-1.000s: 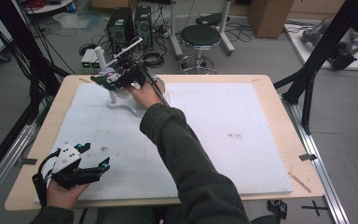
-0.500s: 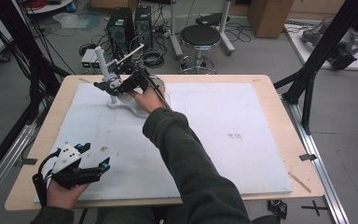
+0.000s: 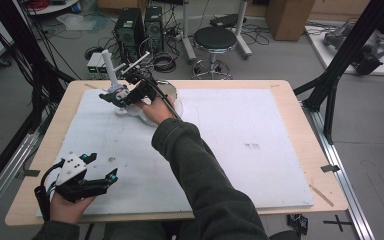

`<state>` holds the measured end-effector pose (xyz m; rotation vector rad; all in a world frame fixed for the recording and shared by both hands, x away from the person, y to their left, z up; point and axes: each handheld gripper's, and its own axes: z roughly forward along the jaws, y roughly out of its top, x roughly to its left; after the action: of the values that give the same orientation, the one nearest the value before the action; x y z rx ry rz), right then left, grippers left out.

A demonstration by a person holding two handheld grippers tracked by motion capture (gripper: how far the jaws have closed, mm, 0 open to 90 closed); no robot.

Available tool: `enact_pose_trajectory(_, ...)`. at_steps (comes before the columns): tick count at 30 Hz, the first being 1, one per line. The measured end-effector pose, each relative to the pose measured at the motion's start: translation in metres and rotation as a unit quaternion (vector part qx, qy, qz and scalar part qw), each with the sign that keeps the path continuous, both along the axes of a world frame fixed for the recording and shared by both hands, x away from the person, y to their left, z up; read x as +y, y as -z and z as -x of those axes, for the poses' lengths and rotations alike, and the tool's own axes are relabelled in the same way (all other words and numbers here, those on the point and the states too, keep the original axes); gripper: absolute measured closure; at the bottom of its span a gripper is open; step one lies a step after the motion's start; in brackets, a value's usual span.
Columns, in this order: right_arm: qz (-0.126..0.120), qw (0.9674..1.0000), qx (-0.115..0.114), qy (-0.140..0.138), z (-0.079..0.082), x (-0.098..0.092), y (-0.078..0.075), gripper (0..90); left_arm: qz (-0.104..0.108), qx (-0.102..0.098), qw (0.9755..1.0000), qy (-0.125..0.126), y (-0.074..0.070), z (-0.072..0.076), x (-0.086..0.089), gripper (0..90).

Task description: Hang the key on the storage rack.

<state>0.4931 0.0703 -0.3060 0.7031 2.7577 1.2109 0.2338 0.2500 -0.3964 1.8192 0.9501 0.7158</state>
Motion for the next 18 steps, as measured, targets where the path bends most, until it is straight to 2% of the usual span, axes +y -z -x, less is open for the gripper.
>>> enact_pose_trajectory(1, 0.000, 1.0000, -0.006, -0.002, 0.000, 0.000, 0.001, 49.7, -0.001, 0.000, 1.0000, 0.001, 0.000, 0.000, 0.000, 16.9)
enact_pose_trajectory(6, 0.003, 1.0000, 0.001, 0.002, -0.001, -0.001, 0.006, 49.5, -0.001, 0.000, 1.0000, 0.003, 0.000, -0.001, -0.002, 17.0)
enact_pose_trajectory(18, 0.013, 0.9999, 0.000, -0.005, -0.002, 0.008, 0.015, 48.0, 0.000, 0.000, 1.0000, 0.000, 0.000, -0.002, -0.002, 16.9)
